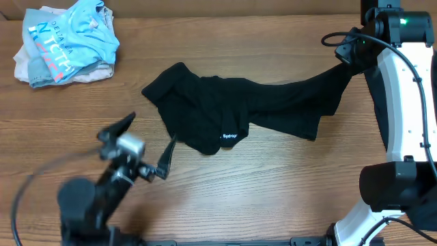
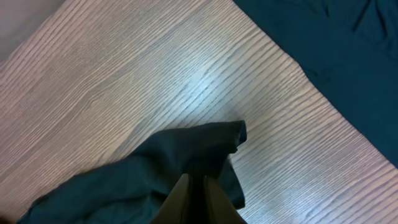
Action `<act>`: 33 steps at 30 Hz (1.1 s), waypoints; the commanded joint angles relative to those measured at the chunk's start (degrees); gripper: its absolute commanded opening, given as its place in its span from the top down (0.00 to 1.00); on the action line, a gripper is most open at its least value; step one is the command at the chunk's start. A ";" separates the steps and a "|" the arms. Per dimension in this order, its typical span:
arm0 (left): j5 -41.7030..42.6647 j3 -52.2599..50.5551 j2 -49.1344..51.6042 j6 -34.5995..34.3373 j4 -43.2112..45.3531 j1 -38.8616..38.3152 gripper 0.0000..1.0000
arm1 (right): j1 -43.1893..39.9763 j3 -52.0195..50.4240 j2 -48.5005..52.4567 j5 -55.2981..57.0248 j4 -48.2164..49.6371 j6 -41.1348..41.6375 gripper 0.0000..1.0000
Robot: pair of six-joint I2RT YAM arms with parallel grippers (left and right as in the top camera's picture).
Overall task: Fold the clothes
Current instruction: 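Reach the left gripper to the T-shirt's left part and grasp it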
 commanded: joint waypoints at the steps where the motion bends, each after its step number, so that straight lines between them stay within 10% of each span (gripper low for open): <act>1: 3.91 14.47 14.14 2.56 -10.05 0.07 0.00 | 0.09 0.92 -1.11 -0.87 0.33 -0.22 0.89; 9: -2.58 39.98 42.47 4.94 -33.03 -11.85 0.00 | 0.09 0.92 -1.11 -0.94 0.28 -0.22 0.87; 18: -0.83 40.92 64.37 1.33 -27.69 -24.81 0.00 | 0.09 0.92 -1.11 -0.94 0.33 -1.77 0.87; 33: -7.74 41.00 79.95 -13.60 -23.06 -24.20 0.00 | 0.09 0.92 -1.09 -0.92 0.59 -4.33 0.87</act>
